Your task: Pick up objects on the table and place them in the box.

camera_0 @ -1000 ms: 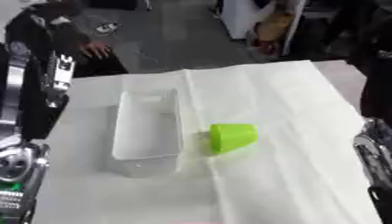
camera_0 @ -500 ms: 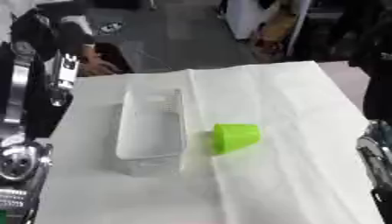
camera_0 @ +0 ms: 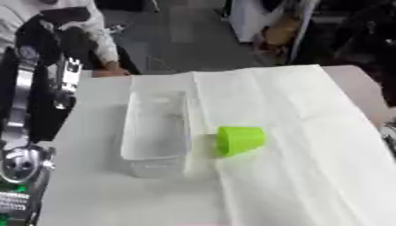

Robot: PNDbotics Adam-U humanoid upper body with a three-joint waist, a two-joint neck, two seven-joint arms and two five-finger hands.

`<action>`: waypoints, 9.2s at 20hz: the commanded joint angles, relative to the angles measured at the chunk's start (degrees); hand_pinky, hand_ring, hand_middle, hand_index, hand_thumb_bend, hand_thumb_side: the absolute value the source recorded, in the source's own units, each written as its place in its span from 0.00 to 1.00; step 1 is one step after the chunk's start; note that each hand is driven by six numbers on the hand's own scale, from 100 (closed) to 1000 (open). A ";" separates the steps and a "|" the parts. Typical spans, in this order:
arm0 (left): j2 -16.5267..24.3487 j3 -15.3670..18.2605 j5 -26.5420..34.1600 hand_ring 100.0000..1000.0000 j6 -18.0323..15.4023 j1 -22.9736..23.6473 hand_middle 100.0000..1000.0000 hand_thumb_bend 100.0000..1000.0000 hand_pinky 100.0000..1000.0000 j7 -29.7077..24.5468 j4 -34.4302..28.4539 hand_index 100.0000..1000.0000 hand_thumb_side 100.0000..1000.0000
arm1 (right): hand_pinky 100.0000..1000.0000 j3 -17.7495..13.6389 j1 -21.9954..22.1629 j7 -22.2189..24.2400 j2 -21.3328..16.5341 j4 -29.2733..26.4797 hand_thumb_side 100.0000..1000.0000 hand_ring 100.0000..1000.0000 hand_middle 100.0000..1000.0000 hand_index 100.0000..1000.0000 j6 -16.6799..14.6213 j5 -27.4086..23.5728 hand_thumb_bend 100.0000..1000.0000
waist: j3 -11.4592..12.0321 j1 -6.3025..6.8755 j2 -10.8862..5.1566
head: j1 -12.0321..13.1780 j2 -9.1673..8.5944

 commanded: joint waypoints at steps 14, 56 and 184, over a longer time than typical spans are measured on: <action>2.08 0.20 0.25 0.51 0.21 0.39 0.73 0.19 0.38 -0.71 -0.97 0.81 0.96 | 0.55 6.92 -16.86 22.36 -6.56 26.71 0.85 0.71 0.76 0.84 -4.60 11.70 0.56 | -0.18 -0.63 -1.40 | 0.15 1.22; 0.44 0.02 0.72 0.52 -0.28 -1.65 0.73 0.19 0.38 -1.46 -0.97 0.82 0.96 | 0.76 6.12 -26.19 29.98 5.32 51.61 0.57 0.79 0.79 0.88 -13.80 40.18 0.77 | 2.31 -0.38 0.23 | -0.66 -1.63; -0.46 -0.42 1.18 0.52 -0.43 -2.74 0.73 0.18 0.40 -3.06 -0.97 0.82 0.97 | 0.00 5.94 -23.75 4.59 11.25 56.38 0.84 0.00 0.00 0.22 -16.11 54.81 0.00 | 3.62 -0.65 0.31 | 0.94 -1.46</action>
